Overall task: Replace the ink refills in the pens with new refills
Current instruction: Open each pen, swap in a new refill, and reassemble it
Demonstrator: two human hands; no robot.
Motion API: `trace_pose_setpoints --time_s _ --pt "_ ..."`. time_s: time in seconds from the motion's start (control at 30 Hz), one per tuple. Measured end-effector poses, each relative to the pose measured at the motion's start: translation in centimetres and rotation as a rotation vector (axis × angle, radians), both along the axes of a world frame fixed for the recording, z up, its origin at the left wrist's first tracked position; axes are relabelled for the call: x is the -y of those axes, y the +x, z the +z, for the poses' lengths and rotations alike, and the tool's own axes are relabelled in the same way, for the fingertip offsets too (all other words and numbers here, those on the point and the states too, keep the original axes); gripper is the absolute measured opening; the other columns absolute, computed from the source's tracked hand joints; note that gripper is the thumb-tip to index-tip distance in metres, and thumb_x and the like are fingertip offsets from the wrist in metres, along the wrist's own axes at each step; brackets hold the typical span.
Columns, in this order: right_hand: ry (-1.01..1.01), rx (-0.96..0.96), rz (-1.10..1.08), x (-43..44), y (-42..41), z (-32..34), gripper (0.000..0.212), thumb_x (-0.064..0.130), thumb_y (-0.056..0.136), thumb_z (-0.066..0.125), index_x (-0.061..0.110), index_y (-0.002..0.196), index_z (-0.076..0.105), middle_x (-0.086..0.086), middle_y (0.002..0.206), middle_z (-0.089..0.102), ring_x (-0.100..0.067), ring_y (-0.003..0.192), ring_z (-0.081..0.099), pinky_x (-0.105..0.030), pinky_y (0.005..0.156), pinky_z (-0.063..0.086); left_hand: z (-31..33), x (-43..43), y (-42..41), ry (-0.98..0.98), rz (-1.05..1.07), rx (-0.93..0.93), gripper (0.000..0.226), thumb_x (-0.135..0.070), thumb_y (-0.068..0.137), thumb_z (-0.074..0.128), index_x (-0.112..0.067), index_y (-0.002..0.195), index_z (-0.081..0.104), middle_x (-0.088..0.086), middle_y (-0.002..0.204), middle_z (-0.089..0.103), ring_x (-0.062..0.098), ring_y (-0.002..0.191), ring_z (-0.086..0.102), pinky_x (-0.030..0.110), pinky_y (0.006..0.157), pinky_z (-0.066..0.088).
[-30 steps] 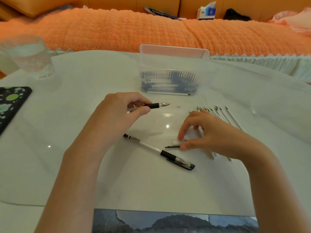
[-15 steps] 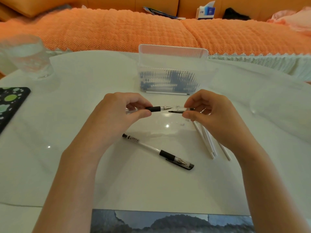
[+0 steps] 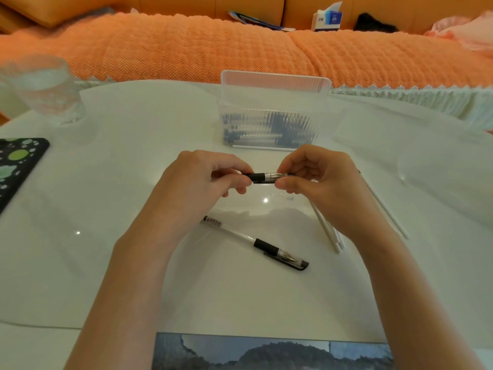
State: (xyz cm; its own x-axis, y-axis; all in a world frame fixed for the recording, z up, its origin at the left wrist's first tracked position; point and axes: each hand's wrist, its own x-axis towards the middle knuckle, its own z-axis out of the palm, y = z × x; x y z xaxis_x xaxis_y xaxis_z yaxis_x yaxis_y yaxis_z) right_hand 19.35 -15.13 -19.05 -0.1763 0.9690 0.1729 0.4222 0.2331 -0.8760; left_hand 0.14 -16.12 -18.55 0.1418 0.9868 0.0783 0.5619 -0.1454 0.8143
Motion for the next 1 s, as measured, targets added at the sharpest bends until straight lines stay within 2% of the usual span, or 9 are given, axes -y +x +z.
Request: trace_pose_setpoints --time_s 0.1,0.37,0.6,0.73,0.9,1.0 --pt "0.008 -0.036 0.001 -0.1 0.0 0.0 0.017 -0.002 0.073 0.074 0.013 0.076 0.065 0.006 0.063 0.066 -0.011 0.061 0.061 -0.028 0.066 0.053 -0.1 0.0 0.0 -0.002 0.008 0.035 0.013 -0.022 0.083 0.067 -0.034 0.083 0.073 -0.015 0.069 0.069 0.002 0.060 0.052 0.022 0.063 0.038" --pt "0.014 -0.071 0.017 0.1 -0.3 -0.1 0.015 -0.003 0.072 0.075 0.009 0.075 0.066 0.006 0.061 0.067 -0.009 0.058 0.061 -0.024 0.064 0.053 -0.1 0.0 -0.2 -0.011 0.015 0.067 0.015 -0.020 0.083 0.067 -0.033 0.081 0.073 -0.013 0.066 0.069 0.003 0.058 0.046 0.028 0.066 0.041" --pt "0.014 -0.081 0.013 0.1 -0.5 -0.2 0.014 -0.002 0.072 0.075 0.009 0.076 0.067 0.003 0.063 0.068 -0.009 0.059 0.062 -0.022 0.064 0.053 0.0 0.1 -0.2 0.000 0.018 0.004 0.013 -0.023 0.084 0.066 -0.034 0.081 0.072 -0.016 0.067 0.068 0.010 0.062 0.049 0.033 0.069 0.045" --pt "0.008 -0.065 -0.058 0.0 -0.2 -0.5 0.014 0.001 0.075 0.074 0.011 0.079 0.066 -0.002 0.071 0.068 -0.010 0.064 0.063 -0.024 0.066 0.053 -0.1 -0.2 0.6 0.024 0.025 -0.062 0.009 -0.027 0.086 0.065 -0.033 0.087 0.070 -0.018 0.069 0.069 0.003 0.065 0.056 0.027 0.073 0.048" --pt "0.031 0.039 -0.189 0.0 0.1 -0.7 0.027 0.016 0.076 0.077 0.024 0.098 0.063 0.008 0.088 0.067 -0.006 0.077 0.062 -0.018 0.071 0.051 0.0 -1.1 0.9 0.047 0.019 -0.081 0.009 -0.028 0.082 0.070 -0.034 0.090 0.070 -0.015 0.077 0.068 0.005 0.079 0.061 0.028 0.077 0.046" --pt "0.065 0.068 -0.253 0.2 0.3 -0.4 0.029 0.026 0.079 0.073 0.028 0.104 0.058 0.011 0.090 0.065 -0.006 0.078 0.061 -0.018 0.070 0.050 0.4 -1.7 0.5 0.129 0.075 -0.070 0.011 -0.028 0.082 0.070 -0.035 0.091 0.070 -0.018 0.080 0.065 -0.006 0.078 0.057 0.014 0.071 0.039"
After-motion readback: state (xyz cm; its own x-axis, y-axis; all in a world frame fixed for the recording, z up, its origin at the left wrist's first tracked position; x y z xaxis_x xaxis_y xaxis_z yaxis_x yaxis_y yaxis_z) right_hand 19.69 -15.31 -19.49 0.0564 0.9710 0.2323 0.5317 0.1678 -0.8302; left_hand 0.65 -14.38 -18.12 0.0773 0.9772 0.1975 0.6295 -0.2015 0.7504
